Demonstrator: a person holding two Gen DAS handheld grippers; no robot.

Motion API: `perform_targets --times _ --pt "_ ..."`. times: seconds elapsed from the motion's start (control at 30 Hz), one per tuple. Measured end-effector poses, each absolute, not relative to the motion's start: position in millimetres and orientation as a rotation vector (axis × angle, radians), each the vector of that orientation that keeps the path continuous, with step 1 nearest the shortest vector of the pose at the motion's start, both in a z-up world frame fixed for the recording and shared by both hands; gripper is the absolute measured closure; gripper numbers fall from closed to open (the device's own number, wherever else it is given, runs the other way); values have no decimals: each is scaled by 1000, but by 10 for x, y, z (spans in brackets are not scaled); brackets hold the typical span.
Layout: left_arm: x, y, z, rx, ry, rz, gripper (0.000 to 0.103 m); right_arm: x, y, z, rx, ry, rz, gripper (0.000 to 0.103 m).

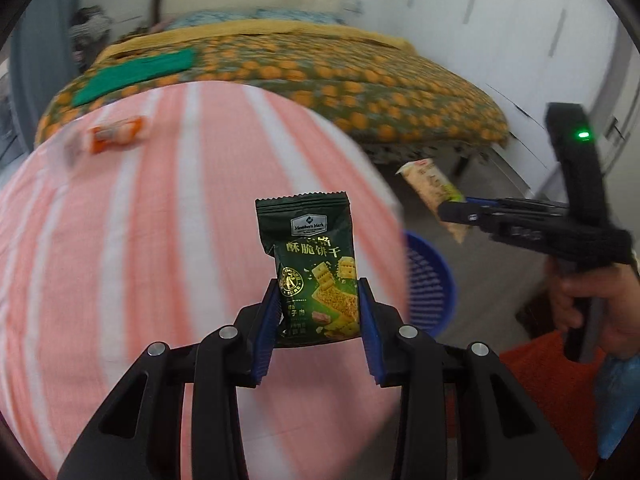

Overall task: Collect trash
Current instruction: 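Carry both items over the wastebasket and open both grippers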

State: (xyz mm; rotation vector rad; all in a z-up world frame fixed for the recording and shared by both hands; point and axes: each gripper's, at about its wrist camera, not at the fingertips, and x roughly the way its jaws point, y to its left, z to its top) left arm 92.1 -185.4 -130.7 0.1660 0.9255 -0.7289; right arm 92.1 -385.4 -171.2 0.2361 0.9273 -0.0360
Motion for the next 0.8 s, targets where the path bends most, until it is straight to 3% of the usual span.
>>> perform_targets --times 0.3,0.57,0.63,0.67,0.7,0.8 --pt "666 -3218 -1780 272 1049 -860 66 611 -4796 -2401 320 992 -234 86" --pt "901 -3914 -2325 289 1118 -852 65 591 -5204 -2650 411 1001 -238 83" --pt "958 -4013 -2434 294 1125 -848 59 601 -5277 -2709 432 1002 -239 77" --pt "983 -4042 -2473 298 1128 -844 54 614 -5322 -2738 447 1003 -238 65" --pt "1022 -4085 -2530 302 1130 -838 47 605 -5352 -2759 459 1001 -237 63" --pt "1036 -4106 -2519 292 1122 -835 40 598 -5438 -2793 491 993 -246 63"
